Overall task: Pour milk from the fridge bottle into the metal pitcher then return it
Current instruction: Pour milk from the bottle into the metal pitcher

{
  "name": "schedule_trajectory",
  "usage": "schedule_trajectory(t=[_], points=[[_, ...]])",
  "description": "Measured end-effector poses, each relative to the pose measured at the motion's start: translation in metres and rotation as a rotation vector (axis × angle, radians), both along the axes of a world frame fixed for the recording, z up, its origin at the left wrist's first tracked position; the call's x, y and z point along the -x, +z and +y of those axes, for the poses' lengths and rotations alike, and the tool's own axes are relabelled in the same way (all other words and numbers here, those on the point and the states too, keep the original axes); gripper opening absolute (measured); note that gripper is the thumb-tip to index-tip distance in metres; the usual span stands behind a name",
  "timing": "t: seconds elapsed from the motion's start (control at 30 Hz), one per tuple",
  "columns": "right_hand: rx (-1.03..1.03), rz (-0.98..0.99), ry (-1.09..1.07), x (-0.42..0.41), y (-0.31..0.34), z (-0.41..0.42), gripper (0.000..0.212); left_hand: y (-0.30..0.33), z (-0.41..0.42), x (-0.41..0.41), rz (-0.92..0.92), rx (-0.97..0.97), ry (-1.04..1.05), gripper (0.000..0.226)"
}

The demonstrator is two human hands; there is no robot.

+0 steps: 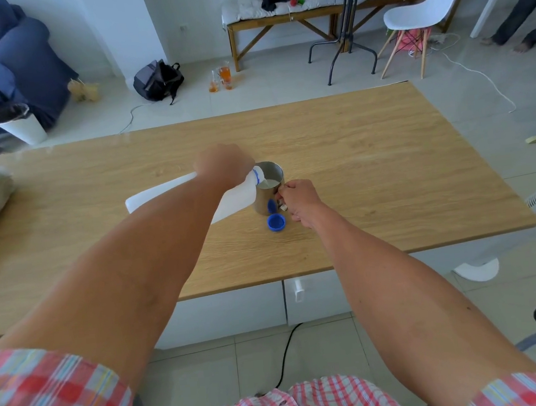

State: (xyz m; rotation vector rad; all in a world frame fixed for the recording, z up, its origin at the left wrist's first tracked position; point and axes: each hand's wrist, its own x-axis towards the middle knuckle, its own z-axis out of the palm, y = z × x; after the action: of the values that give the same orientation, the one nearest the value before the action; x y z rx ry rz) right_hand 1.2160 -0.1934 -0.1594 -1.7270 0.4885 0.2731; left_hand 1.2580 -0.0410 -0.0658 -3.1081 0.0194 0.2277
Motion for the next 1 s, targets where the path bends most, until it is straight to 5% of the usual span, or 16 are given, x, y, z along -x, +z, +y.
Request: schedule_trajectory(t=[1.0], points=[[0.005,-0.002,0.005,-0.0018,-0.0019,-0.0006,0.023,0.0018,-0.0002,0.0,0.0,0.0,0.0,0.032]])
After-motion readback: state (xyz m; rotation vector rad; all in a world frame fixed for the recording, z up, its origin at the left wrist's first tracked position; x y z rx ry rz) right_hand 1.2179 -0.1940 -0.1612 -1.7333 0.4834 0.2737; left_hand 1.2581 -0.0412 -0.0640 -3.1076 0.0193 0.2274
